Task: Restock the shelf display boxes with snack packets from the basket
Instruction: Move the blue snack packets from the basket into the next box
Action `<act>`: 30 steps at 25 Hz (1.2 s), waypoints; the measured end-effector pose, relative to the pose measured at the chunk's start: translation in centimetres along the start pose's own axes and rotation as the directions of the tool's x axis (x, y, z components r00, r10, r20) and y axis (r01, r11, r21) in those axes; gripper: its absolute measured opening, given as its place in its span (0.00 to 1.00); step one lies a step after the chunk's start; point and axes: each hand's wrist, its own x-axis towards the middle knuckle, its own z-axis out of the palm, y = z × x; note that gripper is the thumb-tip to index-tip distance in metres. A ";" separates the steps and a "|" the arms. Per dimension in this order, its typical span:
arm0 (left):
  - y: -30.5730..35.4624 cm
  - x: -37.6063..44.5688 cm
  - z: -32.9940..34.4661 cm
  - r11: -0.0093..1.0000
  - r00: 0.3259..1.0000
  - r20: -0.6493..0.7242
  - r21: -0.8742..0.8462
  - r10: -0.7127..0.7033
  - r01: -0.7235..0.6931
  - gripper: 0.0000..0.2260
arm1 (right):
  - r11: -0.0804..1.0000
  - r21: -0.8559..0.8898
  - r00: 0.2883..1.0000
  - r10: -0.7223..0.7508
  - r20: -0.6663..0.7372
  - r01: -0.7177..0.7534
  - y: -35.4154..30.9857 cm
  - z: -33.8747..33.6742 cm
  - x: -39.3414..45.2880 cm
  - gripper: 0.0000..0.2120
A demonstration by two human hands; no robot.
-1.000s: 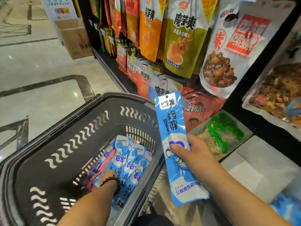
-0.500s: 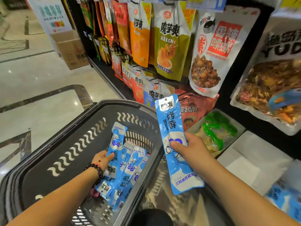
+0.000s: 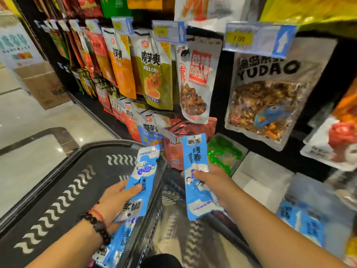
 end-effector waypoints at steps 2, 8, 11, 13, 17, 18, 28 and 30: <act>-0.4 0.0 3.4 1.000 0.997 0.079 -0.008 -0.020 0.021 0.08 | 0.999 0.003 0.997 0.036 -0.062 -0.035 -0.1 -2.2 0.1 0.07; -2.4 2.6 15.2 0.990 0.968 0.250 0.142 -0.026 -0.011 0.08 | 0.981 -0.078 0.939 0.148 -0.311 -0.180 4.4 -13.4 1.8 0.20; -3.1 3.7 21.9 0.993 0.952 0.299 0.114 -0.070 0.037 0.10 | 0.984 -0.033 0.871 0.141 -0.471 -0.177 7.0 -19.5 2.4 0.19; -3.7 4.5 25.2 0.994 0.954 0.290 0.096 -0.080 0.054 0.12 | 0.981 -0.033 0.828 0.144 -0.542 -0.192 8.2 -21.8 2.6 0.18; -6.7 5.4 28.7 0.995 0.966 0.240 0.029 -0.095 0.090 0.09 | 0.980 0.048 0.828 0.188 -0.528 -0.192 10.0 -22.4 3.4 0.20; -7.7 5.4 28.8 0.996 0.968 0.235 0.022 -0.089 0.086 0.09 | 0.983 0.106 0.827 0.184 -0.532 -0.151 10.7 -22.5 3.4 0.17; -13.0 3.6 29.0 0.990 0.880 0.470 0.142 -0.070 0.003 0.15 | 0.981 0.185 0.534 0.187 -0.825 -0.059 17.6 -27.3 1.2 0.28; -13.5 3.3 28.8 0.988 0.848 0.524 0.154 -0.081 -0.001 0.15 | 0.977 0.063 0.549 0.166 -0.819 -0.202 19.0 -27.7 2.1 0.32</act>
